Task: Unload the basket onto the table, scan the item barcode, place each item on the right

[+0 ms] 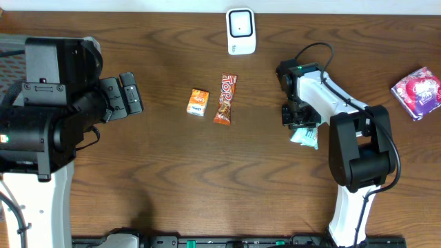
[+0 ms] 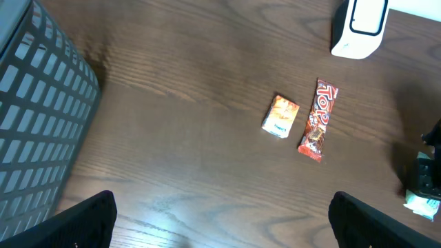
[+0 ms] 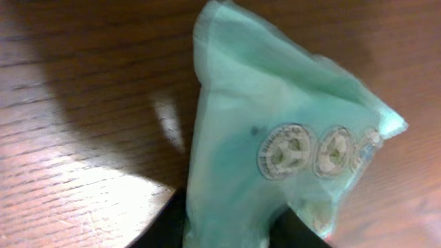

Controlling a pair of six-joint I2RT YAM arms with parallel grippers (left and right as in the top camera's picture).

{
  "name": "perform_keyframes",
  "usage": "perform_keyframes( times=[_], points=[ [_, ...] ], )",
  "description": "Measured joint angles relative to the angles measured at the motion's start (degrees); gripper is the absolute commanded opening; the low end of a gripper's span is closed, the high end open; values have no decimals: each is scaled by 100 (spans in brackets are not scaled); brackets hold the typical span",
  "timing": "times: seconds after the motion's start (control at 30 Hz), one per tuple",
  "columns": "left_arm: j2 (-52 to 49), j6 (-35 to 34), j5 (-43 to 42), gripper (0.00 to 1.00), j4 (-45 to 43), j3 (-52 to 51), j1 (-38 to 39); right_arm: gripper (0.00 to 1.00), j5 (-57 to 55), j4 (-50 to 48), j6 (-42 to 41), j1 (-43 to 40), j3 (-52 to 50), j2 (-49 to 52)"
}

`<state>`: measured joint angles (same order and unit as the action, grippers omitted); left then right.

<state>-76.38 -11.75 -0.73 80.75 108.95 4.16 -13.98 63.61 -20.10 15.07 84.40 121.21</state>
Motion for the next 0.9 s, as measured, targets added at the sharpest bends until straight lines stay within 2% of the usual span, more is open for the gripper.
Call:
perform_keyframes(
  times=[0.03, 0.17, 0.27, 0.4, 0.6, 0.73, 0.9],
  points=[
    [0, 0, 0, 98, 0, 0, 0, 1, -4, 4, 24, 0, 0, 0],
    [0, 0, 0, 98, 0, 0, 0, 1, 219, 33, 94, -11, 52, -33],
    [0, 0, 0, 98, -2, 0, 0, 1, 876, 184, 308, -33, 262, -15],
    [0, 0, 0, 98, 0, 0, 0, 1, 2457, 560, 1032, -33, 868, 149],
    [0, 0, 2, 98, -2, 0, 0, 1, 4793, 535, 2424, -136, 1377, 173],
    [0, 0, 0, 98, -2, 0, 0, 1, 5875, 227, 3032, -302, 1108, 173],
    [0, 0, 0, 98, 0, 0, 0, 1, 7222, -581, 3480, -612, 138, 175]
  ],
)
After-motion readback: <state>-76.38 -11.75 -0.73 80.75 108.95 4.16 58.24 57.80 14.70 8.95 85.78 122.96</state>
